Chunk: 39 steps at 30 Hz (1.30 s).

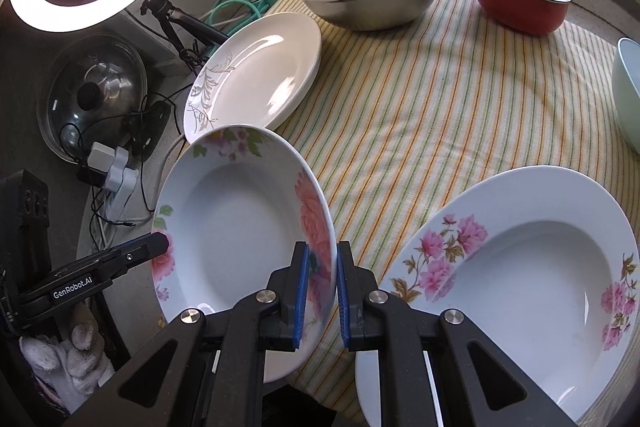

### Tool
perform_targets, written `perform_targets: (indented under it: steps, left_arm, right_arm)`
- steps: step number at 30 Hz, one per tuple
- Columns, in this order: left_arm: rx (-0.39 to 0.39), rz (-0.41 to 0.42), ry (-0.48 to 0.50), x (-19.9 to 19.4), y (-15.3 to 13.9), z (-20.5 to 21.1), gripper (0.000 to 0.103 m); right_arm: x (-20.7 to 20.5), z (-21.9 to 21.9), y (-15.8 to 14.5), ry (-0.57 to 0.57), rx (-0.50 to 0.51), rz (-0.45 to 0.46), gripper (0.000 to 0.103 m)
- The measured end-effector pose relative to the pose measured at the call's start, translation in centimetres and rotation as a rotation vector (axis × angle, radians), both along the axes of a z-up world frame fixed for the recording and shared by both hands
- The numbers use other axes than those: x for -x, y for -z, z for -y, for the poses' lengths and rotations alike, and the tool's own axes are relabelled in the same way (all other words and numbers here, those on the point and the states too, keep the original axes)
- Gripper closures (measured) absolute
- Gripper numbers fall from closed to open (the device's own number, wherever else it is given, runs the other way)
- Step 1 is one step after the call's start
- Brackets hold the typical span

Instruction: Organize plates and bowls

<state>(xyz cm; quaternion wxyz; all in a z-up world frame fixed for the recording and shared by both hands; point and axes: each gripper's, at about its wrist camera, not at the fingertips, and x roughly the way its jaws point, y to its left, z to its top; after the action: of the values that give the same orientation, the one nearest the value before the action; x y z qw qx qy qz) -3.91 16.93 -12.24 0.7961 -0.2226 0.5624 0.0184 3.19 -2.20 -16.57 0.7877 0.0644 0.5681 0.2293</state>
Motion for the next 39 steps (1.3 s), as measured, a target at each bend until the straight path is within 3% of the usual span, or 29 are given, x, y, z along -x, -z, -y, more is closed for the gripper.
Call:
perform_targets:
  steps: [15,39]
  left_arm:
    - [0.002,0.049,0.103,-2.8,-1.9,3.5,0.085]
    - [0.036,0.049,0.316,-5.4,-1.6,12.3,0.085]
  right_arm:
    - [0.7,4.5,-2.5,0.111,-0.031,0.036,0.091]
    - [4.2,13.8,-2.3,0.326,-0.010,0.024,0.091]
